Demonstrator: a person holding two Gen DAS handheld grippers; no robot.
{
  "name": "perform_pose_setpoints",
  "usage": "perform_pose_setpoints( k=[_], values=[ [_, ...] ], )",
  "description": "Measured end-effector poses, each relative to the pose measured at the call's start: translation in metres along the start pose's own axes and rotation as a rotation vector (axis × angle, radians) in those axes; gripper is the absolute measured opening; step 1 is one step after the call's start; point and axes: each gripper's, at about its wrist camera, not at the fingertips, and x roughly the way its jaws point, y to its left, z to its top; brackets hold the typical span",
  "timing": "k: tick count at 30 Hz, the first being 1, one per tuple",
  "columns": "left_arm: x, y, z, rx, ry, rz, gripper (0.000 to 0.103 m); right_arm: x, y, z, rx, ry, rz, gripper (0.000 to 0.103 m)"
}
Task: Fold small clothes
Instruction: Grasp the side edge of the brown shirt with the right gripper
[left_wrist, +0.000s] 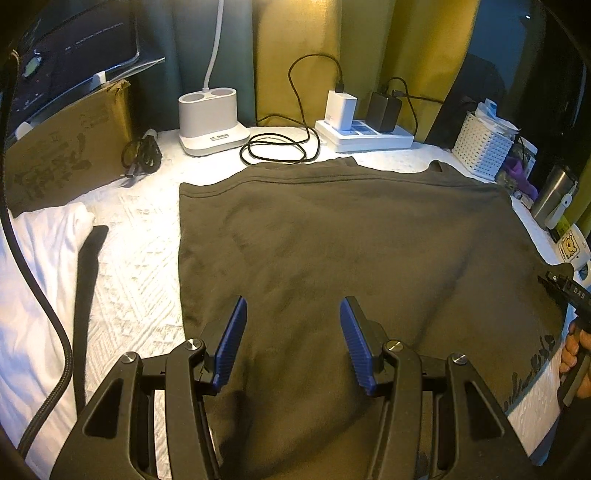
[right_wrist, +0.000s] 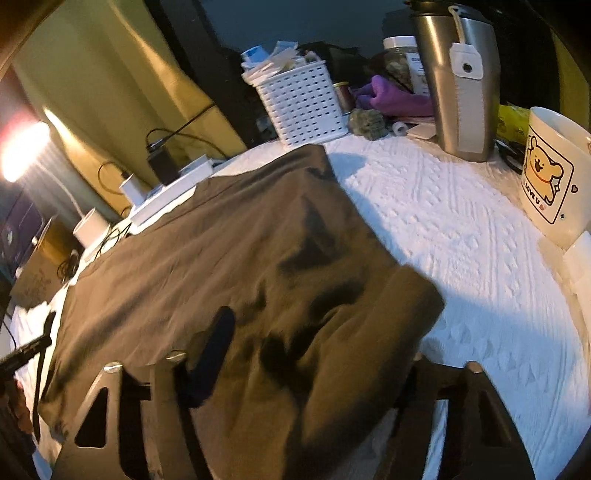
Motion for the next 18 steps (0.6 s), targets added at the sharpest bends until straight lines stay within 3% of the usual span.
perform_pose_setpoints(
  k=[4,7,18],
  values=[
    [0.009,0.003,0.002,-0.010,0.019,0.006,0.053,0.004,-0.007,0.005,0.046,-0.001,0.021,0.033],
    [0.013,0.005,0.005,-0.013,0.024,0.007,0.053,0.009,-0.013,0.007,0.088,0.004,0.070,0.023],
    [0.012,0.009,0.013,-0.018,0.008,-0.005,0.053,0.002,0.001,0.019,0.047,-0.010,0.099,0.016]
  ],
)
